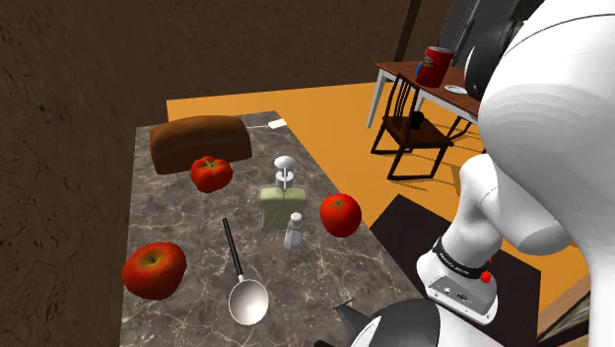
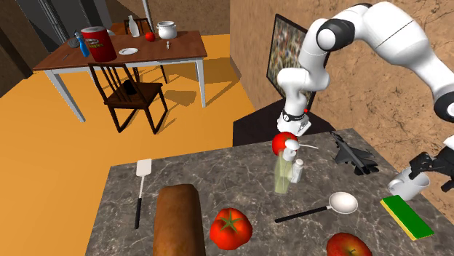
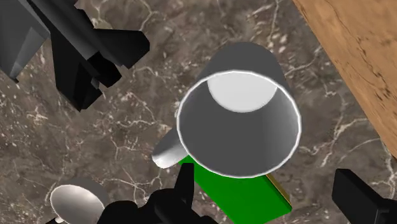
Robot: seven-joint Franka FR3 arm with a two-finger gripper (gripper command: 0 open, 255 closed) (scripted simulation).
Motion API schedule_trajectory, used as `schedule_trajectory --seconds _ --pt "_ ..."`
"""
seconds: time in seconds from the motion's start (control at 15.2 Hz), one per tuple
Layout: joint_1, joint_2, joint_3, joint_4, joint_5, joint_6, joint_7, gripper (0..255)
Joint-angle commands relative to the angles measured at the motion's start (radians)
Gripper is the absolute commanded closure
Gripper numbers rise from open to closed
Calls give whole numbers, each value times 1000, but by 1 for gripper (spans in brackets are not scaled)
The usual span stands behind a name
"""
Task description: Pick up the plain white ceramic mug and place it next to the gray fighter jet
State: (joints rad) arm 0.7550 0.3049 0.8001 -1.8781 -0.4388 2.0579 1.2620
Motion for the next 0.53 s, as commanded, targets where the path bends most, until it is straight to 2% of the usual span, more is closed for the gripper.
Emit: schedule_trajectory --seconds 0.0,0.2,0.46 --pt "7 -6 57 29 127 -31 4 0" --pt "-29 8 100 31 106 -36 17 0" --pt "-104 43 191 34 57 -49 49 0"
